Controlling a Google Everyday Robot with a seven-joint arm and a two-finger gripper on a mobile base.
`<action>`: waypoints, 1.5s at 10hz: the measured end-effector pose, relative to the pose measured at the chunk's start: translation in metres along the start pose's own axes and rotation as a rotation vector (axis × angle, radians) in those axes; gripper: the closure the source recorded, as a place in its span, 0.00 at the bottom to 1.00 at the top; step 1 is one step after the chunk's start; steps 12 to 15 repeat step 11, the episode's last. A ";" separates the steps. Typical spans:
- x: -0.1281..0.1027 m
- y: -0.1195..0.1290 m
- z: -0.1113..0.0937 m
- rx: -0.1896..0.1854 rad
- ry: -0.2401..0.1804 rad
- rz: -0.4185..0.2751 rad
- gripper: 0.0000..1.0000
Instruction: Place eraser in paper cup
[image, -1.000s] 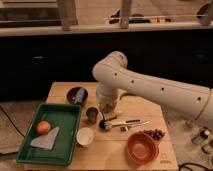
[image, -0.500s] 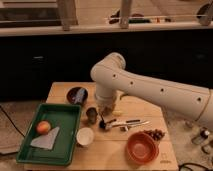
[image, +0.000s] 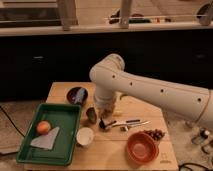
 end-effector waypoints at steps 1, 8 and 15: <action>-0.001 0.000 0.001 0.000 -0.003 -0.005 0.99; -0.001 -0.051 0.023 -0.016 -0.060 -0.124 0.99; -0.005 -0.069 0.044 -0.024 -0.098 -0.172 0.99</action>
